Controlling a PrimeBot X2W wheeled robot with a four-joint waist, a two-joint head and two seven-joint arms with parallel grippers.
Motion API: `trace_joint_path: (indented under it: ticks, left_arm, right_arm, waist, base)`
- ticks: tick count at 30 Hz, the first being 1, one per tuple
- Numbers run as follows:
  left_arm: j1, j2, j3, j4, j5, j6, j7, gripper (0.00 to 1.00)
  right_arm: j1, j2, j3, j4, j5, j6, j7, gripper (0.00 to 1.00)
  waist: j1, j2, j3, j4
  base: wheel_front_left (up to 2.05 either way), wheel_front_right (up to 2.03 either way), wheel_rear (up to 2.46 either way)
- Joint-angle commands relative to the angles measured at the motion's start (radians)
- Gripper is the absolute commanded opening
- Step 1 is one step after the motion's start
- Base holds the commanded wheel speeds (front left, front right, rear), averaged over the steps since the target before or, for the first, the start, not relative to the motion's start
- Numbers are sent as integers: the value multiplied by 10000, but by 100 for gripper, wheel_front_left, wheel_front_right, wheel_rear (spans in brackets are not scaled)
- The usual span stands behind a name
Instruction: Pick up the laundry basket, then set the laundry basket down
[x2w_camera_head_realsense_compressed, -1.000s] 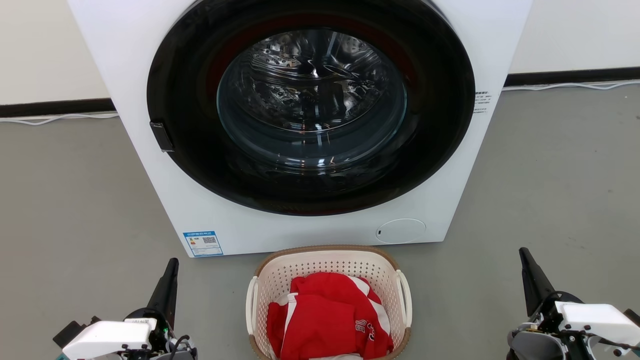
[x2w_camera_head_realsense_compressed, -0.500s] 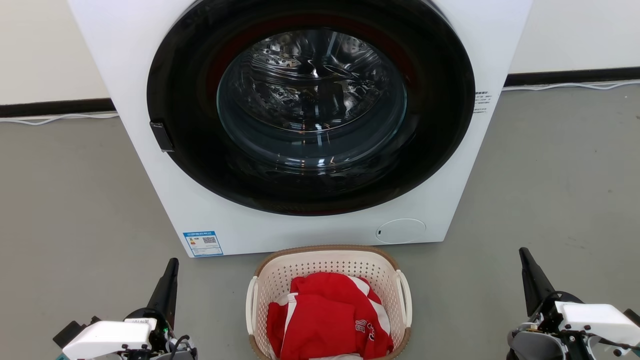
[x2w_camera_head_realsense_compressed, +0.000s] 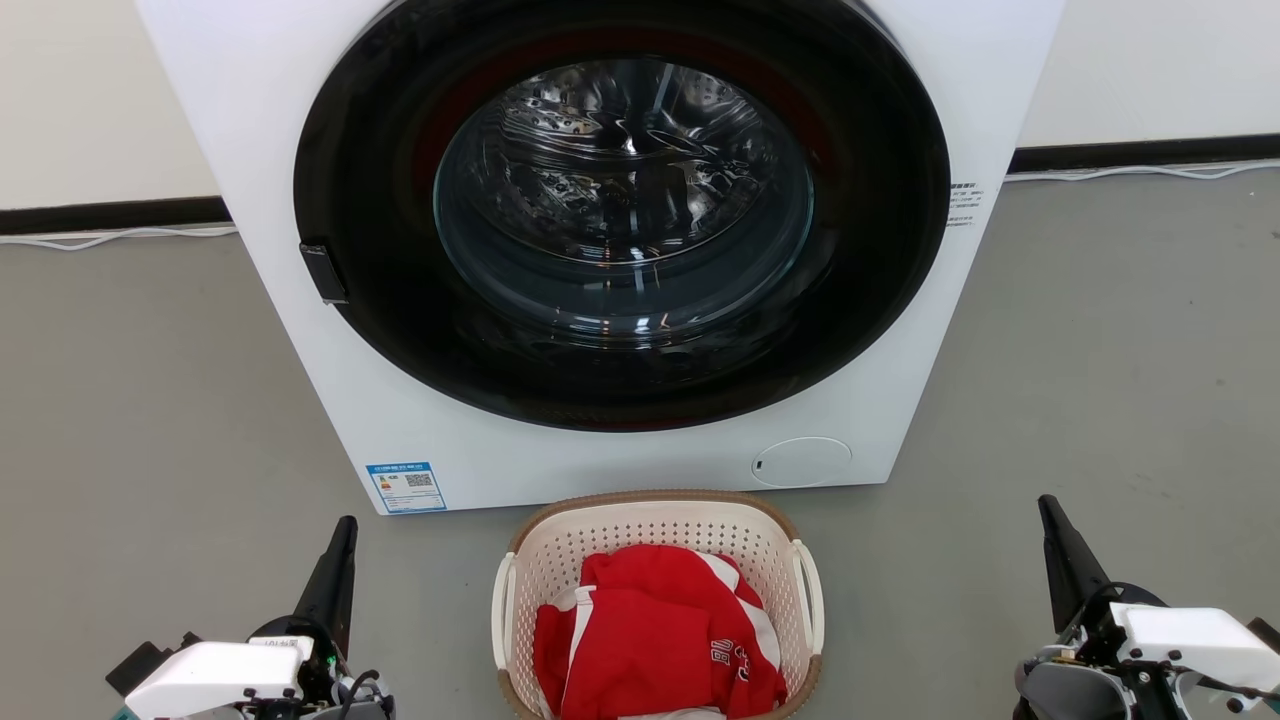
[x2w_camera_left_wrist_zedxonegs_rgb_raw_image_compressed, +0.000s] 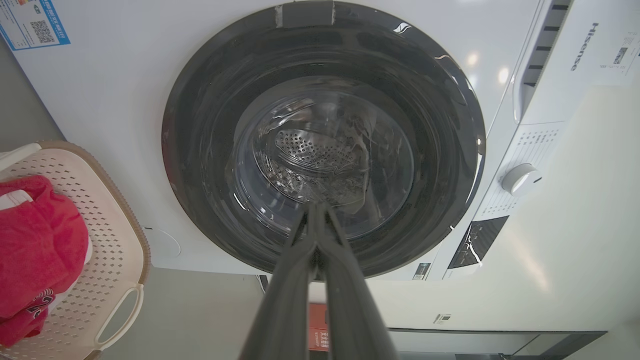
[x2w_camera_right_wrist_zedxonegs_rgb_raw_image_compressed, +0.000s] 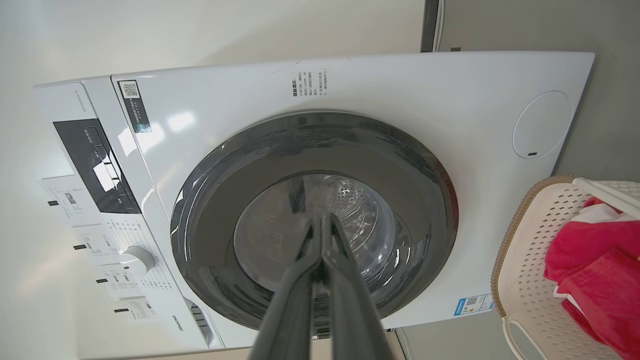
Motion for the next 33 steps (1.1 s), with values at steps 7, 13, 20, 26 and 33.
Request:
trace_joint_path:
  ticks: [7,13,20,26,33]
  left_arm:
    - [-560,100,292,-248,21,-104,18,0]
    - [-560,100,292,-248,21,-104,18,0]
    - [-560,100,292,-248,21,-104,18,0]
    - [-560,100,292,-248,21,-104,18,0]
    - [-560,100,292,-248,21,-104,18,0]
  right_arm:
    - [-420,-37,187,-269,-92,146,62,0]
    - [-420,-37,187,-269,-92,146,62,0]
    - [-420,-37,187,-269,-92,146,62,0]
    - [-420,-37,187,-269,-92,146,62,0]
    - [-420,-37,187,-269,-92,146,62,0]
  waist:
    - [0,0,0,0]
    - [0,0,0,0]
    - [0,0,0,0]
    - [0,0,0,0]
    - [0,0,0,0]
  base:
    - [0,0,0]
    - [0,0,0]
    - [0,0,0]
    - [0,0,0]
    - [0,0,0]
